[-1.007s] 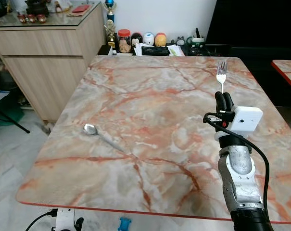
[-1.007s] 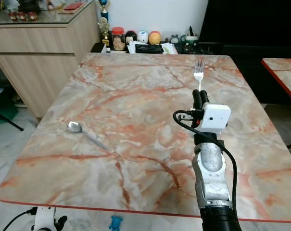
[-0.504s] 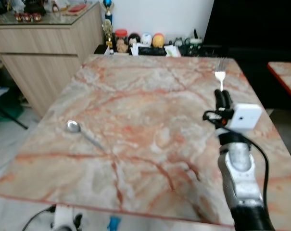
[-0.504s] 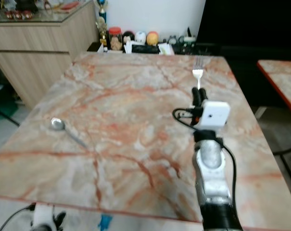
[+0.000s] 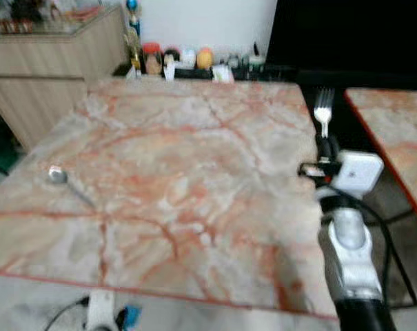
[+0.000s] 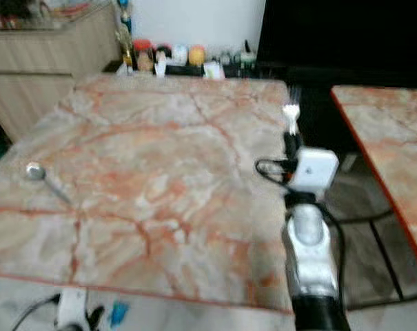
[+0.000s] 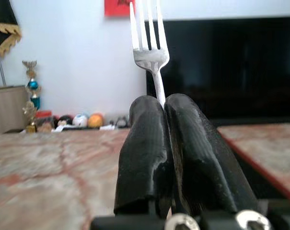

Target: Setting the table

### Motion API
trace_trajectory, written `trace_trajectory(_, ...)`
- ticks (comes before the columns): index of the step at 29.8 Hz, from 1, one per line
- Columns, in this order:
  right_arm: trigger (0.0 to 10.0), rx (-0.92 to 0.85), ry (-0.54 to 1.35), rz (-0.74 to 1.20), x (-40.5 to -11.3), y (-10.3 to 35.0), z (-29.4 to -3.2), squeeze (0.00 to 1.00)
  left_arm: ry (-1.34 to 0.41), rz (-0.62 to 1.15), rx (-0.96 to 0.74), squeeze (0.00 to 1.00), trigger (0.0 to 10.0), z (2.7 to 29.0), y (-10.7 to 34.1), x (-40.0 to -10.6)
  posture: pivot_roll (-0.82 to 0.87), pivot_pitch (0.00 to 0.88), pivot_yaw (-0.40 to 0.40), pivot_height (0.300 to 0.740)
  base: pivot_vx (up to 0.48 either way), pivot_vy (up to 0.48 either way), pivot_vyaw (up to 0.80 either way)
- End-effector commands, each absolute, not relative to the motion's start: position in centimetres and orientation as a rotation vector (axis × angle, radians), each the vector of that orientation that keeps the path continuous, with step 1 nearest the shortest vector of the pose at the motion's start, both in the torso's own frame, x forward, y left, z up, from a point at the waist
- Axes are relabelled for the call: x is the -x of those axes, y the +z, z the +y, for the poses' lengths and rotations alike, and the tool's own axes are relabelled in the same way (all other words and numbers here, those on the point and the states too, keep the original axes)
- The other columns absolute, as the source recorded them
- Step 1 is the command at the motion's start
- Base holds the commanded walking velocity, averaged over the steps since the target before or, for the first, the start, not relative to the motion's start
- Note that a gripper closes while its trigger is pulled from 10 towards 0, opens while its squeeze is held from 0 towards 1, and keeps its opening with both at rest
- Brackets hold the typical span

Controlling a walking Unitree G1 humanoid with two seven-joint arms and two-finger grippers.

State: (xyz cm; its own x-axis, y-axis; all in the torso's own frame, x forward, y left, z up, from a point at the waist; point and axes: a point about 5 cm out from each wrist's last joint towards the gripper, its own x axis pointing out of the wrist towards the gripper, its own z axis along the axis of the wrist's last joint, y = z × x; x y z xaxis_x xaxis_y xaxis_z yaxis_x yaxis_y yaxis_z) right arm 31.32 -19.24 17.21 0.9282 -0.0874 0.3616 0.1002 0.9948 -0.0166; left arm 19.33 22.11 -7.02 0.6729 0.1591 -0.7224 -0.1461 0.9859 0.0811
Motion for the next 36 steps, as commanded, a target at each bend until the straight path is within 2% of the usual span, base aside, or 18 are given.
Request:
trace_trajectory(1, 10.0, 0.023, -0.077, -0.404, -31.45, 18.08, -18.47, 0.0, 0.187, 0.825, -0.028, 0.0, 10.0, 22.82, -7.05, -19.0, 0.04, 0.008, 0.0, 0.74, 0.0, -0.398, 0.0)
trace_trajectory(36, 10.0, 0.025, -0.085, -0.432, -31.44, 18.81, -18.42, 0.0, 0.161, 0.83, -0.035, 0.0, 10.0, 22.38, -7.08, -19.19, 0.03, 0.0, 0.011, 0.74, 0.0, -0.396, 0.0)
